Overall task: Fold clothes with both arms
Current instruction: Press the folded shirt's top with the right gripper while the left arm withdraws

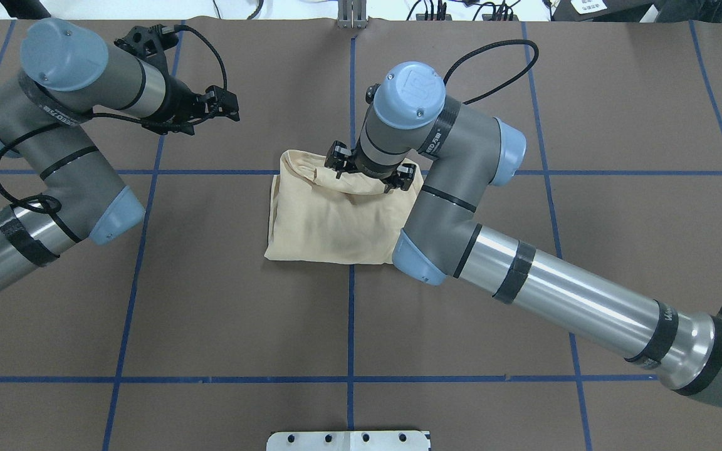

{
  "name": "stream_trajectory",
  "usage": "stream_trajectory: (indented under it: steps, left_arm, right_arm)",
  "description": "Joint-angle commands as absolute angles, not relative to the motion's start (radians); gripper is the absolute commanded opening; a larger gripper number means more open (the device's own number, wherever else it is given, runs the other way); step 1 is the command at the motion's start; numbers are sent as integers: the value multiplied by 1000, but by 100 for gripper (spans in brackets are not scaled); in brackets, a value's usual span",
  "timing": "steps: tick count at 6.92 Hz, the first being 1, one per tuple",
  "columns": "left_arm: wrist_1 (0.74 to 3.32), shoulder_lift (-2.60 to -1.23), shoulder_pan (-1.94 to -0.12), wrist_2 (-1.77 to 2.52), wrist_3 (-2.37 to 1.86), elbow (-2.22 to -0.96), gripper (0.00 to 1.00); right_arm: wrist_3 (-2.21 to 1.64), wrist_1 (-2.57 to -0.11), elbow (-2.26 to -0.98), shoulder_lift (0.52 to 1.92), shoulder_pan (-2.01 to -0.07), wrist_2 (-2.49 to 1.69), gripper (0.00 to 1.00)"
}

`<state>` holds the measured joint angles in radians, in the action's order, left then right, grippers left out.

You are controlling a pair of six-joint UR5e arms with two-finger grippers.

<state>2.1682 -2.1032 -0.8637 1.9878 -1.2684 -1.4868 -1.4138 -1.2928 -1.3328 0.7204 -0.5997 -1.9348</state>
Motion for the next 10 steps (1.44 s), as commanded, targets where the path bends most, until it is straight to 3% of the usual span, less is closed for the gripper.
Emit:
stream_trajectory:
  steps: [1, 5, 8, 10]
  left_arm:
    - [2166, -2088, -885, 1994, -1253, -1489, 100]
    - [2169, -2074, -884, 1994, -1253, -1491, 100]
    - [2172, -2068, -887, 1993, -1255, -1494, 100]
    - [2174, -2060, -885, 1993, -1255, -1493, 100]
  right_arm:
    - [-1299, -1354, -1345, 710, -522, -1840, 100]
    - [-1180, -1344, -1172, 614, -523, -1752, 100]
    - [-1169, -1333, -1135, 563, -554, -1721, 99]
    - [-1164, -1223, -1019, 526, -578, -1704, 99]
